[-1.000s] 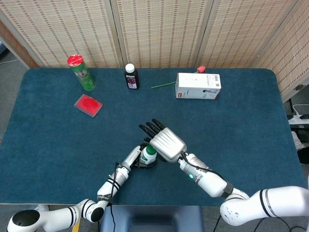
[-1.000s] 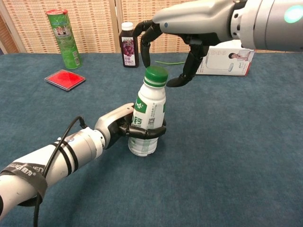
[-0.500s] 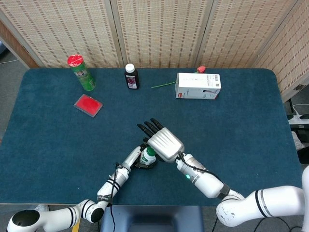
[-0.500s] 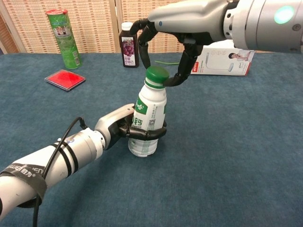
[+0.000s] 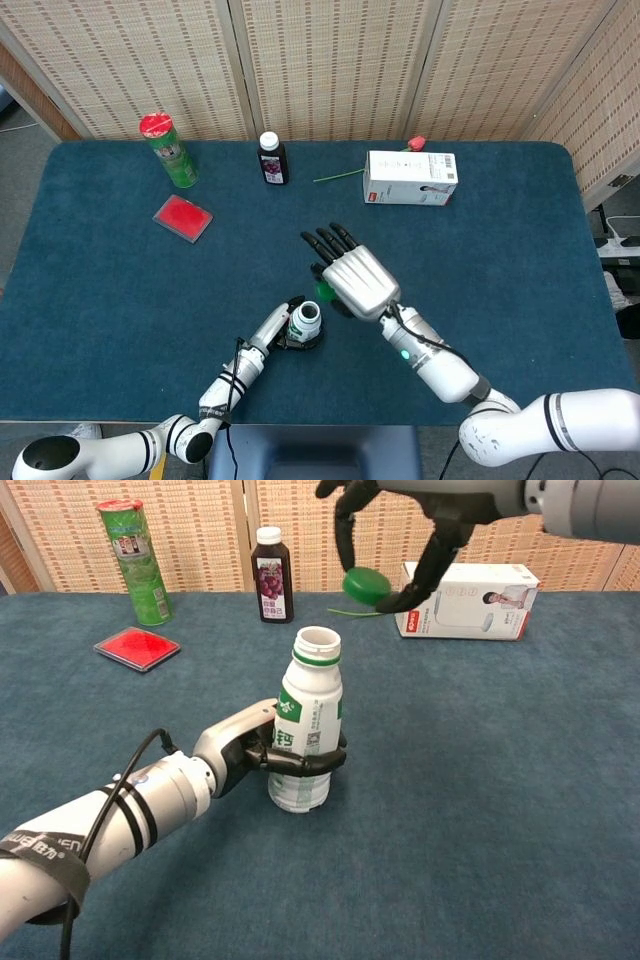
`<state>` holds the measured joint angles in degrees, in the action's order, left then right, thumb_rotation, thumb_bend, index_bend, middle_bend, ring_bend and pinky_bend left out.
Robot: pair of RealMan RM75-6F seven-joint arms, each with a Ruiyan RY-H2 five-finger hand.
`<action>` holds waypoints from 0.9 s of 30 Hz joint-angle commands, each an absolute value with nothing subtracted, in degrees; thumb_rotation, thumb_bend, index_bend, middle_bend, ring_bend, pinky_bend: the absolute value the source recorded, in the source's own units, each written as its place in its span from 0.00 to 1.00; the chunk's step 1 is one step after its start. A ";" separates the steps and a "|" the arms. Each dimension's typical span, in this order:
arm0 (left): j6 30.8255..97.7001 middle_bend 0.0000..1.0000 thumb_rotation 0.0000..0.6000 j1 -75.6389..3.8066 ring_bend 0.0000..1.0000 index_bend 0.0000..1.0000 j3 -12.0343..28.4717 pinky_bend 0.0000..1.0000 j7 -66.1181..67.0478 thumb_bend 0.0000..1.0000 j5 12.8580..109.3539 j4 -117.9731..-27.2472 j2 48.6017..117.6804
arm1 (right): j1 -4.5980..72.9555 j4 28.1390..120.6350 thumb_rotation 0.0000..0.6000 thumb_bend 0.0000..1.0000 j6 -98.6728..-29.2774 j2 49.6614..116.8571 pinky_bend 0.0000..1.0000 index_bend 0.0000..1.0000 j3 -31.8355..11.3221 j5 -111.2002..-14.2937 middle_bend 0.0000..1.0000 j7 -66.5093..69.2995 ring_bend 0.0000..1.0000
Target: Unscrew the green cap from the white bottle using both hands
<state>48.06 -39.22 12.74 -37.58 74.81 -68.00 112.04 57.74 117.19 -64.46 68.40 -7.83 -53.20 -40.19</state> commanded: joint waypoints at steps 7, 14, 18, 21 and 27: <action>52.59 0.64 1.00 -37.07 0.22 0.69 12.13 0.00 -44.47 0.78 77.49 -64.76 112.48 | 50.65 114.23 1.00 0.18 -63.80 59.76 0.00 0.54 -1.09 -57.68 0.00 -37.43 0.00; 54.26 0.54 1.00 -36.53 0.16 0.66 11.49 0.00 -46.37 0.74 78.61 -62.28 113.35 | 46.91 111.86 1.00 0.18 -60.84 57.56 0.00 0.51 2.12 -63.02 0.00 -33.10 0.00; 54.46 0.45 1.00 -36.77 0.12 0.52 10.82 0.00 -46.60 0.68 79.62 -61.93 113.40 | 46.26 110.78 1.00 0.18 -58.81 57.67 0.00 0.36 2.32 -63.43 0.00 -31.88 0.00; 55.14 0.35 1.00 -36.83 0.06 0.33 10.69 0.00 -46.68 0.61 80.07 -61.70 113.92 | 46.50 109.77 1.00 0.18 -57.02 58.49 0.00 0.26 1.86 -62.52 0.00 -31.76 0.00; 56.76 0.07 1.00 -36.52 0.00 0.00 10.59 0.00 -48.71 0.50 80.79 -62.80 114.70 | 46.94 107.55 1.00 0.18 -55.30 61.91 0.00 0.25 0.72 -61.74 0.00 -32.29 0.00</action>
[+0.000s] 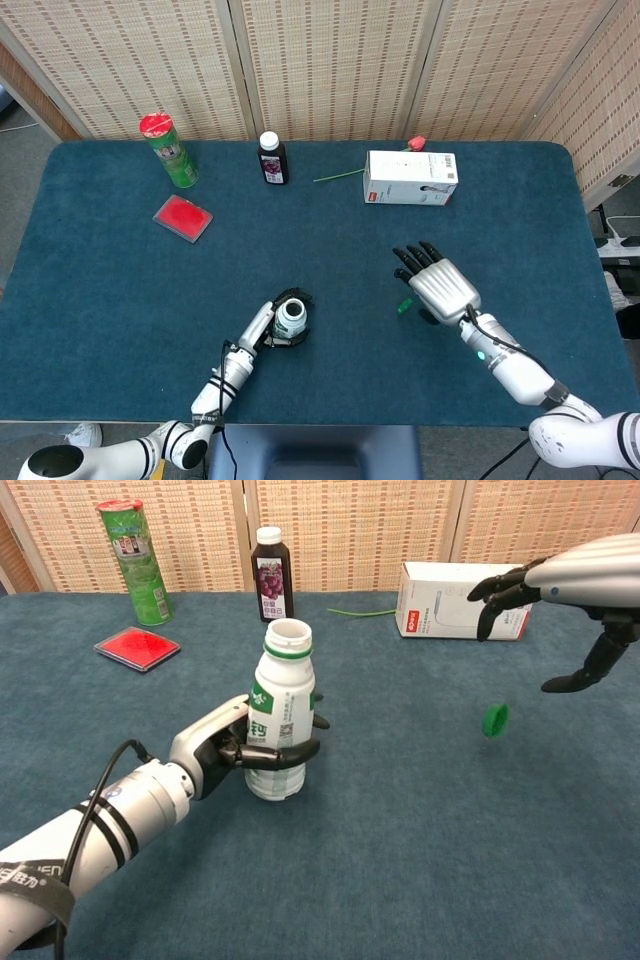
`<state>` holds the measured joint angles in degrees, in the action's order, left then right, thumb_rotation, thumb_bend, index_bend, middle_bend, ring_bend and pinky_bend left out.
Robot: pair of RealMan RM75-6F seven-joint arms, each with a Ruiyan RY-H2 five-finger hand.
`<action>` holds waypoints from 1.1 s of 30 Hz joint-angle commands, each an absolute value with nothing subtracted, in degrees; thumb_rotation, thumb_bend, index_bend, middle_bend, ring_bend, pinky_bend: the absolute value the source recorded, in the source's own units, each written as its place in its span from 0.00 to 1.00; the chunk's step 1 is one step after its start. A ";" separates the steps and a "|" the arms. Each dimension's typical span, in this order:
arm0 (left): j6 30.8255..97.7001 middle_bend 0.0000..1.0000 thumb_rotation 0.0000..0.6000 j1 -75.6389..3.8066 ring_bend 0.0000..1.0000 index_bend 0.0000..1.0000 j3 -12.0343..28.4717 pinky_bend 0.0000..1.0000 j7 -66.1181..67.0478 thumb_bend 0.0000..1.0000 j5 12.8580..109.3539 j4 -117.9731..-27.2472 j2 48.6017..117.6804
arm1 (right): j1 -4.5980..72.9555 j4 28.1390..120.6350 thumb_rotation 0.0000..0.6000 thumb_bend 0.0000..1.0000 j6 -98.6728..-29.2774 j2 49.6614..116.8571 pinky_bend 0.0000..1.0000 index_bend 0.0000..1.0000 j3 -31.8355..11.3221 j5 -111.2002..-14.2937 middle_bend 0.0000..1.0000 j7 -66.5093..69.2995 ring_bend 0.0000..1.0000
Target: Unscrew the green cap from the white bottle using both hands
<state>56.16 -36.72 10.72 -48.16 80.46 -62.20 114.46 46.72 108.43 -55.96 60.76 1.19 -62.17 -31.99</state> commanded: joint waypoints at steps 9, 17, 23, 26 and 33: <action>58.73 0.00 1.00 -35.72 0.00 0.00 11.62 0.00 -48.36 0.36 80.10 -64.60 114.03 | 46.14 107.48 1.00 0.18 -55.44 62.23 0.00 0.06 -0.96 -61.47 0.00 -30.75 0.00; 59.76 0.00 1.00 -35.85 0.00 0.00 9.98 0.00 -49.54 0.30 82.50 -63.72 113.51 | 45.52 108.38 1.00 0.18 -54.87 60.83 0.00 0.00 -1.96 -62.67 0.00 -28.52 0.00; 56.89 0.00 1.00 -36.50 0.00 0.00 9.41 0.00 -49.32 0.28 81.57 -64.59 112.61 | 44.78 108.36 1.00 0.18 -54.69 59.81 0.00 0.00 -2.23 -63.93 0.00 -27.24 0.00; 56.89 0.00 1.00 -36.39 0.00 0.00 9.68 0.00 -49.90 0.27 81.35 -65.91 111.79 | 44.36 108.38 1.00 0.18 -54.65 59.47 0.00 0.00 -2.31 -64.52 0.00 -26.64 0.00; 61.09 0.00 1.00 -35.28 0.00 0.00 9.77 0.00 -49.07 0.28 83.02 -67.89 110.07 | 44.89 106.87 1.00 0.18 -52.74 58.98 0.00 0.00 -4.50 -63.40 0.00 -22.77 0.00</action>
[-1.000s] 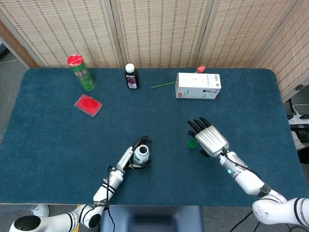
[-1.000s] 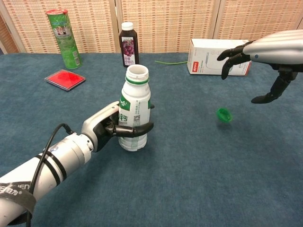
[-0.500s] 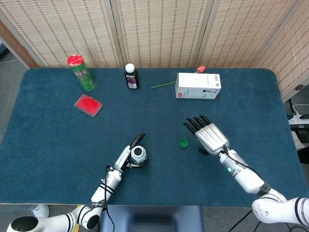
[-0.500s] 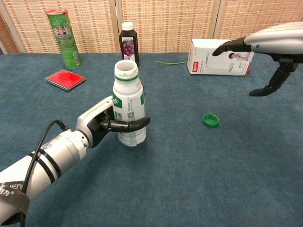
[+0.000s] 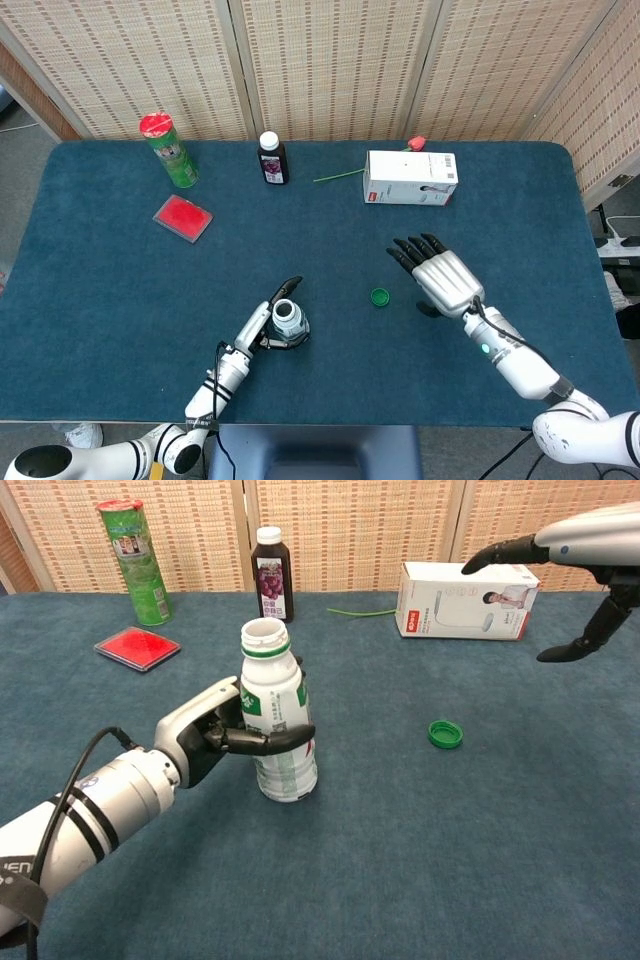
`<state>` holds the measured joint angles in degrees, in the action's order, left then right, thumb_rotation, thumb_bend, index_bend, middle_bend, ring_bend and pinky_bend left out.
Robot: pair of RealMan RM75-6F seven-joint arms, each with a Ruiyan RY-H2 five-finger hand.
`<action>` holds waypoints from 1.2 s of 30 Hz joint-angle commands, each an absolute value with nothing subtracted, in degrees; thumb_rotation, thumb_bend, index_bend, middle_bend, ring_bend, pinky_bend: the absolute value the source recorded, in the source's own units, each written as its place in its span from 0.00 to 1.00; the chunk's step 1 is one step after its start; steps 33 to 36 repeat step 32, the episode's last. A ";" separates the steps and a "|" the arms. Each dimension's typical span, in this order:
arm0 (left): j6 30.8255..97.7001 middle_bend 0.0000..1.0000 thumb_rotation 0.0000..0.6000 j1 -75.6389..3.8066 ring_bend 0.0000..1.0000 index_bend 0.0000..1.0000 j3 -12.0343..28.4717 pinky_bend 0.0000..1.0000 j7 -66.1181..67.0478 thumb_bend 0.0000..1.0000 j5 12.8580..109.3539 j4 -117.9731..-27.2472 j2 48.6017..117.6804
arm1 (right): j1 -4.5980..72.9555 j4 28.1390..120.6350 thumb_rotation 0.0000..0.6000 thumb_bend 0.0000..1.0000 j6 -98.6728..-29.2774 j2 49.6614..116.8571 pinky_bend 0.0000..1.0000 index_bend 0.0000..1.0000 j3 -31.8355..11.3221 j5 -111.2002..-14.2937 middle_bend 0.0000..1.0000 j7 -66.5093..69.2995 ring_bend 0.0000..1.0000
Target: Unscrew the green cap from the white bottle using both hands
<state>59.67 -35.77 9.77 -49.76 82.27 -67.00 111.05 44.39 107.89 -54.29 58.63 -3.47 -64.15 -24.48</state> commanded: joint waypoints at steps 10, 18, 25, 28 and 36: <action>68.25 0.00 1.00 -31.91 0.00 0.00 5.82 0.00 -44.36 0.28 88.00 -76.21 103.27 | 43.38 108.33 1.00 0.18 -54.03 58.21 0.00 0.00 -3.91 -65.20 0.00 -23.80 0.00; 71.62 0.00 1.00 -29.20 0.00 0.00 3.00 0.00 -33.56 0.27 90.30 -82.24 94.16 | 39.87 110.48 1.00 0.18 -57.57 55.30 0.00 0.00 -2.23 -67.24 0.00 -24.05 0.00; 83.57 0.00 1.00 -16.01 0.00 0.00 -4.57 0.00 -3.97 0.29 89.41 -80.67 76.38 | 18.99 104.15 1.00 0.18 -82.01 61.28 0.00 0.00 6.81 -79.87 0.00 -20.14 0.00; 91.00 0.00 1.00 -10.22 0.00 0.00 -5.64 0.00 -0.63 0.31 89.59 -76.73 76.76 | 13.29 97.15 1.00 0.18 -88.07 67.23 0.00 0.00 6.89 -79.40 0.00 -20.19 0.00; 93.03 0.00 1.00 -7.40 0.00 0.00 -6.11 0.00 0.33 0.31 89.26 -75.74 75.33 | 11.31 93.92 1.00 0.18 -90.25 69.56 0.00 0.00 5.28 -80.10 0.00 -18.32 0.00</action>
